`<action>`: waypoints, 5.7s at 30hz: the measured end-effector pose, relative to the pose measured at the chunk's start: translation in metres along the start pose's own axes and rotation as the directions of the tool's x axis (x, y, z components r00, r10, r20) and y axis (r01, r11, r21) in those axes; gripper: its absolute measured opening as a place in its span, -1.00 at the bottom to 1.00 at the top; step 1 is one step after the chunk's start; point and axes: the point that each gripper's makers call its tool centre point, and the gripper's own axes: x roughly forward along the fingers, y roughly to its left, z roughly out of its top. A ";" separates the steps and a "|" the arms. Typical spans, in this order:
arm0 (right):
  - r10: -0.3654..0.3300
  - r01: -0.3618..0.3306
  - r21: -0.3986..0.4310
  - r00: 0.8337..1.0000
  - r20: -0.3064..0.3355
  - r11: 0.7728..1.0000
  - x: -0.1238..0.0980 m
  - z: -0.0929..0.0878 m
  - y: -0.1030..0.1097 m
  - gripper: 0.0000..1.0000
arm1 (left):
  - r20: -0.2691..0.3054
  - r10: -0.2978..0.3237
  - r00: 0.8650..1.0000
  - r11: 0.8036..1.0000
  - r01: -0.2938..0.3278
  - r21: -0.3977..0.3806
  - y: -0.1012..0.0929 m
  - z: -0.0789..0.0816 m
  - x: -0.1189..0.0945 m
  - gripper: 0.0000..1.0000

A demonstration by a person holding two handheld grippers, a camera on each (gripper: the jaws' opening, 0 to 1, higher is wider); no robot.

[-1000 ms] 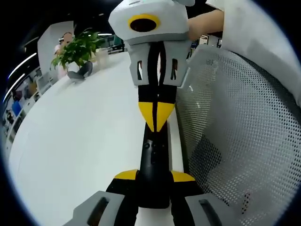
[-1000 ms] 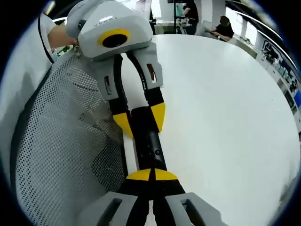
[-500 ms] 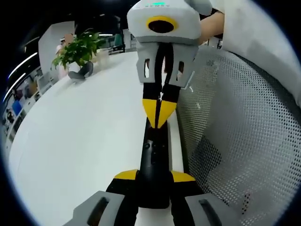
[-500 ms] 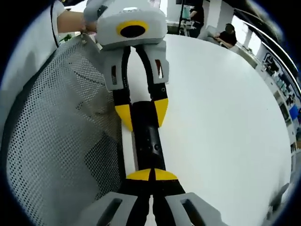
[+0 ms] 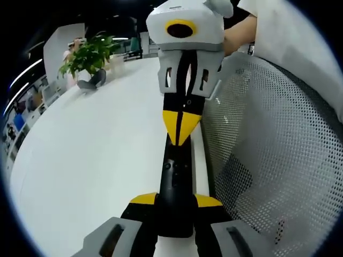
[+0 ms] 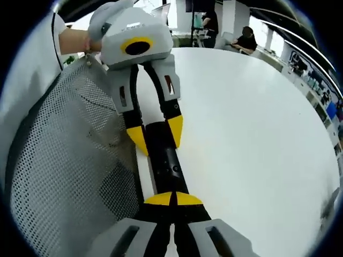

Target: Press the specified remote control buttons in sequence, fully releasing each button before pressing the next.

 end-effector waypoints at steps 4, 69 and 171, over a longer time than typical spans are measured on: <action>0.002 -0.002 -0.040 1.000 -0.007 0.999 0.002 0.006 0.004 -1.00 | 0.005 0.005 1.000 1.000 -0.005 -0.005 0.000 0.000 0.000 -0.52; -0.025 0.003 -0.215 0.994 -0.103 0.977 0.021 0.021 0.025 -1.00 | 0.008 0.009 1.000 1.000 -0.009 -0.009 0.000 0.002 0.001 -0.52; -0.051 0.037 -0.196 0.996 -0.070 0.980 0.025 0.034 0.008 -1.00 | 0.029 0.015 0.999 1.000 -0.015 -0.022 0.001 0.002 0.002 -0.52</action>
